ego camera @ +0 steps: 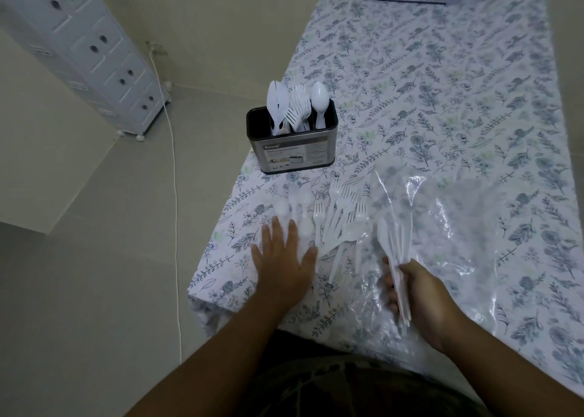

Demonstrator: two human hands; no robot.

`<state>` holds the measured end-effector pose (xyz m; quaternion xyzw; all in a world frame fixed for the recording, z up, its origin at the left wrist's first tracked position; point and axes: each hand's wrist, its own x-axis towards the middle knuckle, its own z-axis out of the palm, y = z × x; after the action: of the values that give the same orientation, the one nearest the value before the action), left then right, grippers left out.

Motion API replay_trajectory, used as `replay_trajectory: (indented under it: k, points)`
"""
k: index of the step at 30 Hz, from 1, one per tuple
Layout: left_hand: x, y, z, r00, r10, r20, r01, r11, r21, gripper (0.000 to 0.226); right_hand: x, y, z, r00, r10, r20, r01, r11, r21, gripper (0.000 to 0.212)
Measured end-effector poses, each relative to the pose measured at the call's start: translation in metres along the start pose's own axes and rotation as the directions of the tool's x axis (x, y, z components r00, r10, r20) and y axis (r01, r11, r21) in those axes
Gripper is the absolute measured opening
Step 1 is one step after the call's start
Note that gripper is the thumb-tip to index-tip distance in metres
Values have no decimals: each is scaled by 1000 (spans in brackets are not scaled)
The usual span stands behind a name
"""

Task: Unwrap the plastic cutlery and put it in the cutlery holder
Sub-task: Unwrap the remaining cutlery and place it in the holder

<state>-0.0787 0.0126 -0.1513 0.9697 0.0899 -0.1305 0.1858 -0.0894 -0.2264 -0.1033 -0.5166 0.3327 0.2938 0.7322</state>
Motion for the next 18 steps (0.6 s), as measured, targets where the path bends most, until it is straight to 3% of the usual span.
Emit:
replay_trajectory:
  k: [6,12,18]
  points:
    - [-10,16,7,997,71,-15,-71,997,-2,74,3,3,1,992,-121,25,123,988,-95,24]
    - [-43,52,3,981,185,60,-169,965,-202,69,5,3,3,987,-157,24,159,971,-182,20]
    - [-32,30,12,992,84,92,-84,996,-9,76,7,6,-1,992,-128,15,128,964,-234,21]
